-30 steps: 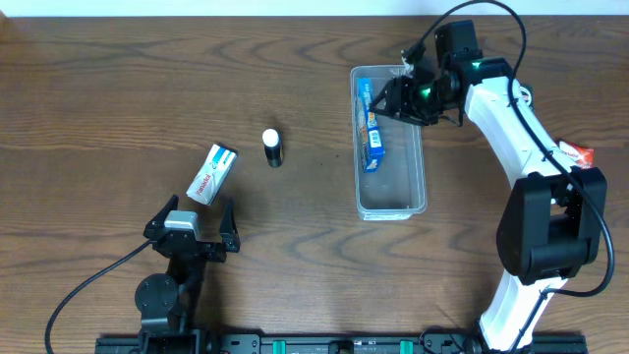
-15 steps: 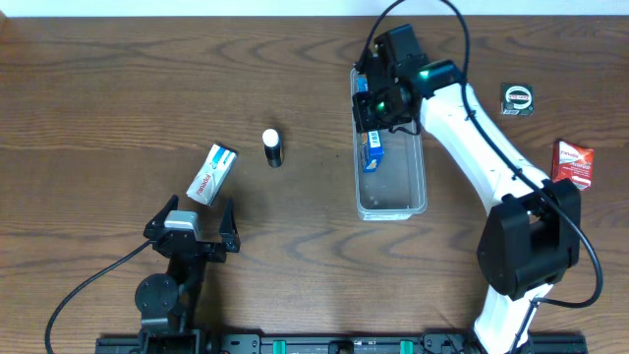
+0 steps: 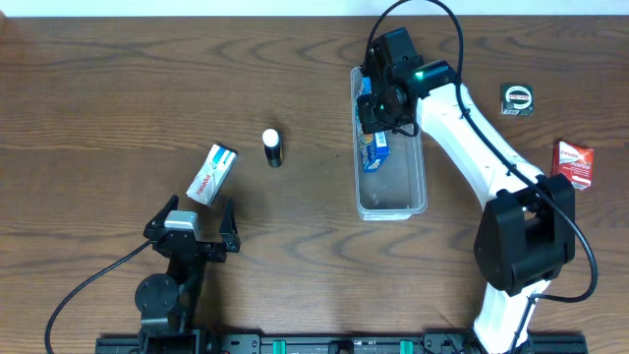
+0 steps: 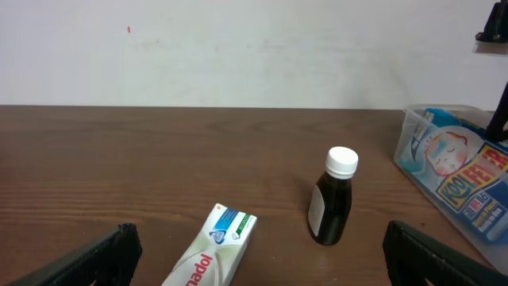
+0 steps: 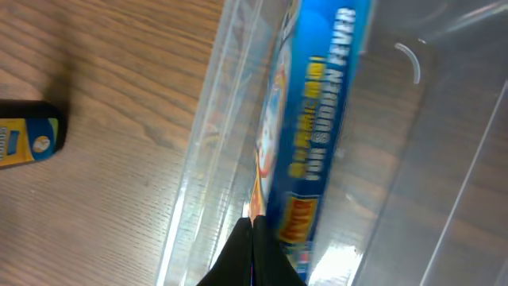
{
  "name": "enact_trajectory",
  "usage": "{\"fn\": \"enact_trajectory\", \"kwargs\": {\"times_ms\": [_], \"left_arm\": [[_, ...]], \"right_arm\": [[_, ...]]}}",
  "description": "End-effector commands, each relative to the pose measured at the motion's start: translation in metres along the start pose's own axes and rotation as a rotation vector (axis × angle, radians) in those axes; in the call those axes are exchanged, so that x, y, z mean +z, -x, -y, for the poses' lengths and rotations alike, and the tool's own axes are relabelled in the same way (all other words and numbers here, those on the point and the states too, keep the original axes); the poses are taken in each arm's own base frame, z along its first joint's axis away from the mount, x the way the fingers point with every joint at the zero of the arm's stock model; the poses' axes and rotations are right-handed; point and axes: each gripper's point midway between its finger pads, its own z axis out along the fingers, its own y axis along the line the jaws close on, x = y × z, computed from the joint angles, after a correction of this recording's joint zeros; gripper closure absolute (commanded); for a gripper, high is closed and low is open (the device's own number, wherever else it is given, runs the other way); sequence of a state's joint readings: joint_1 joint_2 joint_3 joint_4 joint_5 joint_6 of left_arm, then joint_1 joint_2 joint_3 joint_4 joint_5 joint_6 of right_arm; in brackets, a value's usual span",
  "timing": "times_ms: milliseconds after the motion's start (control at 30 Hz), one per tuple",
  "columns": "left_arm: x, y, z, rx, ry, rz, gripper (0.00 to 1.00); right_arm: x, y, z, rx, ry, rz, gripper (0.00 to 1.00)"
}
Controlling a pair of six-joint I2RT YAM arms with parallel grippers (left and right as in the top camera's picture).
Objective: Pack container
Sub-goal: 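Move the right gripper to the red Panadol packet and grasp it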
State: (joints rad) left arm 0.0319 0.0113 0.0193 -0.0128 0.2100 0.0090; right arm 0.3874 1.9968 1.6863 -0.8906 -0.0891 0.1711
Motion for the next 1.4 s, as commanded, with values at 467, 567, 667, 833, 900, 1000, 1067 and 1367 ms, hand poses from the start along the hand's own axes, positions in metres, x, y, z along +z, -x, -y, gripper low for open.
{"fn": "enact_trajectory", "kwargs": {"times_ms": [467, 567, 667, 833, 900, 1000, 1067, 1367], "left_arm": [[0.001, -0.016, 0.0, 0.008, -0.004, -0.051, 0.02], [0.001, -0.016, 0.0, 0.008, -0.004, -0.051, 0.02], [0.001, -0.016, 0.0, 0.008, -0.004, -0.051, 0.02], [0.001, -0.016, 0.0, 0.008, -0.004, -0.051, 0.02], [0.001, -0.016, 0.0, 0.008, -0.004, -0.051, 0.02], [0.001, -0.016, 0.0, 0.008, -0.004, -0.051, 0.02], [0.001, -0.016, 0.0, 0.008, -0.004, -0.051, 0.02], [0.001, -0.016, 0.0, 0.008, -0.004, -0.051, 0.02]], "right_arm": [[-0.002, -0.006, 0.041, -0.005, -0.177, -0.035, 0.99], [-0.002, -0.009, 0.044, -0.002, -0.184, -0.047, 0.99], [-0.002, -0.009, 0.044, -0.003, -0.186, -0.046, 0.99], [-0.01, -0.003, 0.042, -0.003, -0.184, -0.029, 0.96], [-0.013, -0.001, 0.043, -0.003, -0.189, -0.026, 0.94], [-0.025, 0.004, 0.054, 0.007, -0.234, -0.02, 0.92], [-0.04, 0.011, 0.059, 0.024, -0.24, -0.008, 0.71], [-0.13, 0.035, 0.154, 0.169, -0.35, 0.064, 0.03]]}}
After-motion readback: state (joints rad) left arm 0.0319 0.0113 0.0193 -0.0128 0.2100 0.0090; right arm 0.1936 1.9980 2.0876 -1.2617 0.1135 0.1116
